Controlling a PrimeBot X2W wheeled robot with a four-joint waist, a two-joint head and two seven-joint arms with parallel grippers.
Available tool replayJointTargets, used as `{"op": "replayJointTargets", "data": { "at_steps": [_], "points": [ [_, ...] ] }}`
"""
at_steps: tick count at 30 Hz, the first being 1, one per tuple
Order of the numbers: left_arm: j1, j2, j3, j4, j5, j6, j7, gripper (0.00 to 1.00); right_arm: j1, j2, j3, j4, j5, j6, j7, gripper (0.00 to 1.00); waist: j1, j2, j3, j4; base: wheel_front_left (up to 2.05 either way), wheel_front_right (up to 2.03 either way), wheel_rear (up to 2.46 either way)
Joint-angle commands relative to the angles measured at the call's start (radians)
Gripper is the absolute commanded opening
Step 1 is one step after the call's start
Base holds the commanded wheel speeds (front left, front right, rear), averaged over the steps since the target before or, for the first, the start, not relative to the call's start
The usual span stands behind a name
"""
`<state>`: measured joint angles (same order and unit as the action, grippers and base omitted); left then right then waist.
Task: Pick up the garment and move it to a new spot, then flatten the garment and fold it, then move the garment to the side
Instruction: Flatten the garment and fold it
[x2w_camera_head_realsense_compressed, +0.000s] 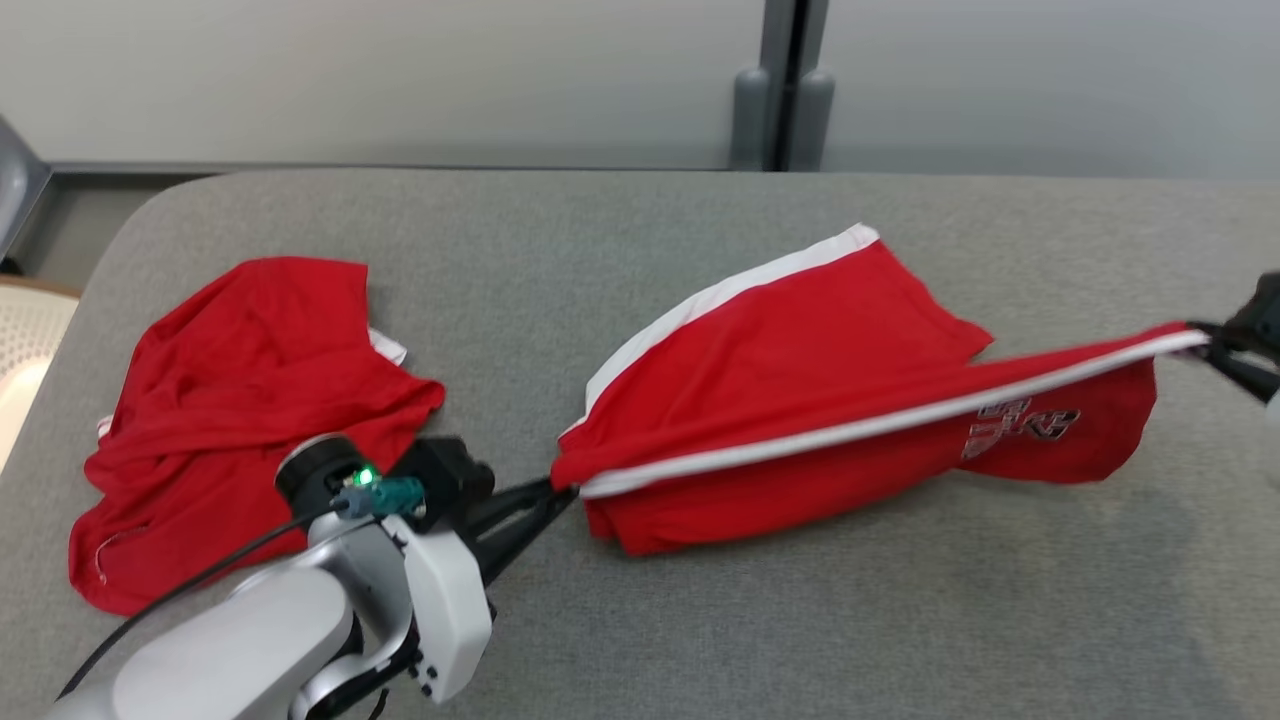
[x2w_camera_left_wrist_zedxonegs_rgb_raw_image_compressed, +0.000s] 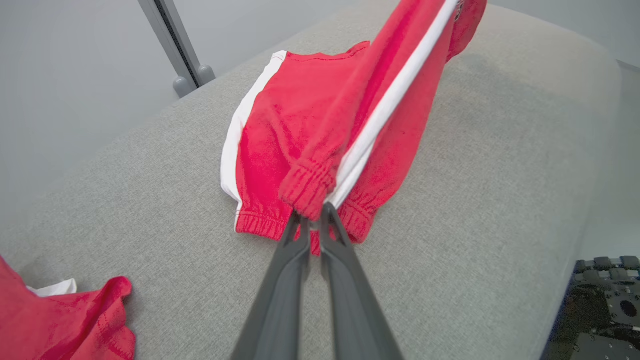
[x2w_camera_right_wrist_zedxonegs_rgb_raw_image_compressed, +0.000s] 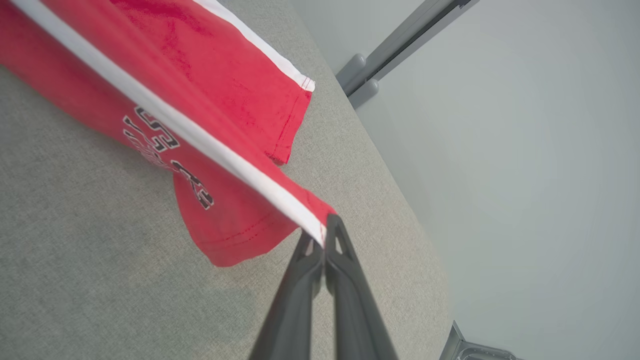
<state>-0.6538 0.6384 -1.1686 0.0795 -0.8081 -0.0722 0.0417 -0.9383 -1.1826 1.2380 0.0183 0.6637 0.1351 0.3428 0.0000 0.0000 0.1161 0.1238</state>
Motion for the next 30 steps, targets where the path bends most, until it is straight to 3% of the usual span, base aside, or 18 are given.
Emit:
{"op": "replayJointTargets", "data": {
  "at_steps": [1, 14, 30],
  "points": [
    [-0.027, -0.009, 0.013, 0.035, 0.006, 0.012, -0.009, 0.0, -0.041, 0.004, 0.005, 0.016, -0.015, -0.008, 0.014, 0.0, 0.0, 0.0, 0.053, 0.039, 0.0, 0.0, 0.0],
    [-0.186, -0.199, 0.04, 0.275, 0.03, -0.017, -0.077, 0.0, -0.276, 0.075, 0.043, 0.07, -0.086, -0.006, 0.101, 0.0, 0.0, 0.0, 0.236, 0.148, 0.0, 0.0, 0.0],
    [-0.314, -0.337, 0.01, 0.465, 0.045, -0.051, -0.157, 0.0, -0.366, 0.12, 0.043, 0.149, -0.109, -0.005, 0.146, 0.0, 0.0, 0.0, 0.35, 0.222, 0.0, 0.0, 0.0]
  ]
}}
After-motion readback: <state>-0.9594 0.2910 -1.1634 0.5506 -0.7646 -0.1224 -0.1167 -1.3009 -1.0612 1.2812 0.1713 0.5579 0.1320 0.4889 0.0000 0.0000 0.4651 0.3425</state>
